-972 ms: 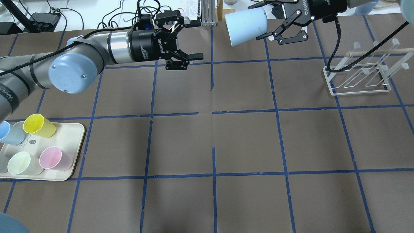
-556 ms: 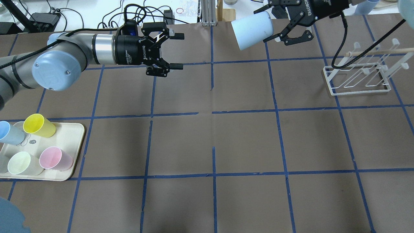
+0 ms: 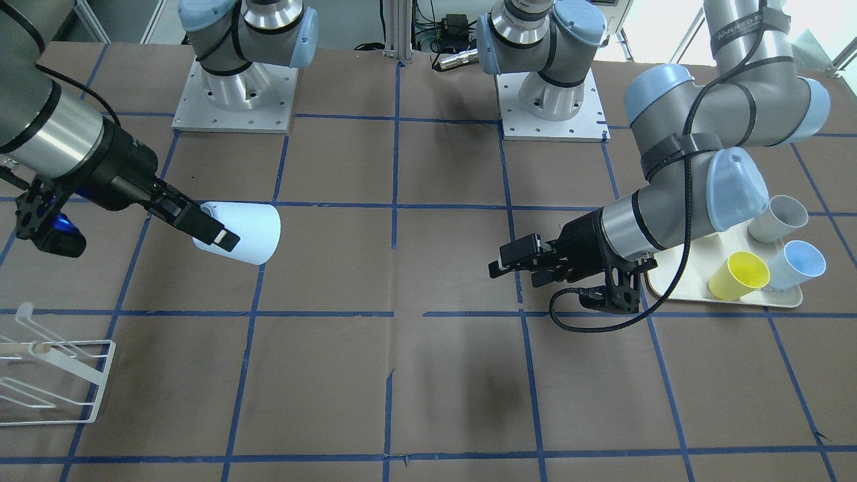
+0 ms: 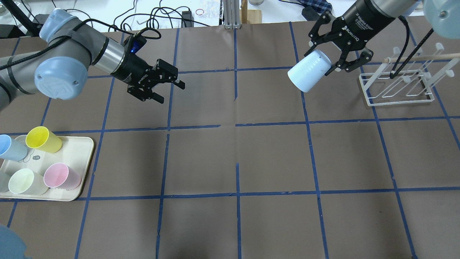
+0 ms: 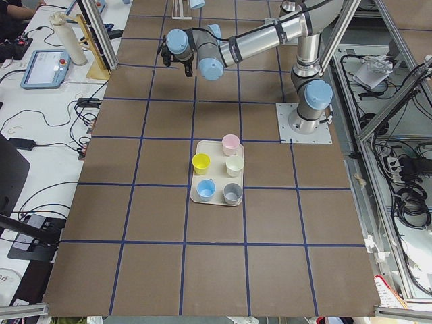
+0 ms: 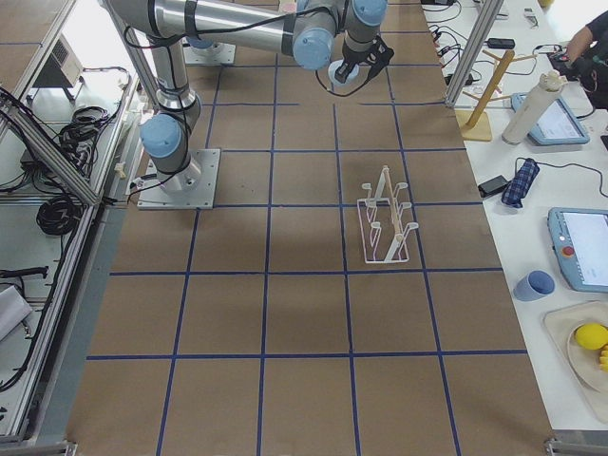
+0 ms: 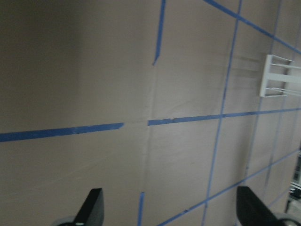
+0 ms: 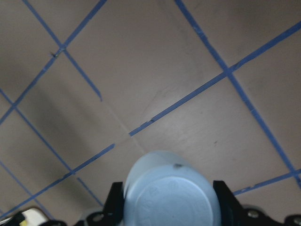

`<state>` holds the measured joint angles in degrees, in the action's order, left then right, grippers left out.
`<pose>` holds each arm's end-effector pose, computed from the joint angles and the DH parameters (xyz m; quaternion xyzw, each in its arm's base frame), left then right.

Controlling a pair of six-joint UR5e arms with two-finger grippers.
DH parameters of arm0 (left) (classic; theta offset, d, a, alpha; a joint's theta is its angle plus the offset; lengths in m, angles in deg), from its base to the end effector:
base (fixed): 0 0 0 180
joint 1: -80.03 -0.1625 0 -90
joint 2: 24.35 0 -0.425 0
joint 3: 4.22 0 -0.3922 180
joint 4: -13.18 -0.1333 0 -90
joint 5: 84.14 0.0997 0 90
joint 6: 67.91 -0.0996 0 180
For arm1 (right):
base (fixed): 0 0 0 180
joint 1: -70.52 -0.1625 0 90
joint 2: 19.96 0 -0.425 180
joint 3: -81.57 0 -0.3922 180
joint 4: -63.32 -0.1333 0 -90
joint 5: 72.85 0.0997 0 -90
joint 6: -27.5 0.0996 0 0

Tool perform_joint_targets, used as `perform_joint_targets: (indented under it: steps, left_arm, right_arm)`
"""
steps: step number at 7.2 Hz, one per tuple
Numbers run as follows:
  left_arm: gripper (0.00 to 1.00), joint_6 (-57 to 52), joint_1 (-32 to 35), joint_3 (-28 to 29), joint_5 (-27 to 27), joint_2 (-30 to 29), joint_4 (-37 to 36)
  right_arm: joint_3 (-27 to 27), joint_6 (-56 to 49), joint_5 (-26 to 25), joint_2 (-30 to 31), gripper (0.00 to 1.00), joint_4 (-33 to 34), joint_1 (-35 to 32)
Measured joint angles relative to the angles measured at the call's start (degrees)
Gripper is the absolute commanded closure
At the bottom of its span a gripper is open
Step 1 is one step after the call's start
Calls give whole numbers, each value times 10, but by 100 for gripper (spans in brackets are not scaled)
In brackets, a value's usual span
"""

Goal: Transfer IKEA cup to right arm and place on rack

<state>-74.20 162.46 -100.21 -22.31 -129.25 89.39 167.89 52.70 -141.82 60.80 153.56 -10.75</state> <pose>-0.1045 -0.5826 0.3339 0.0259 -0.9678 -0.0303 0.2484 0.0837 -0.5685 0.4422 0.2947 0.9369 0.0713 0.1739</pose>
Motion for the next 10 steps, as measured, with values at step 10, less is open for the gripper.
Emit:
perform_joint_targets:
  steps: [10]
  left_arm:
    - [0,-2,70,111,302,101,123]
  right_arm:
    - [16,-467,-273,-49,99,203,121]
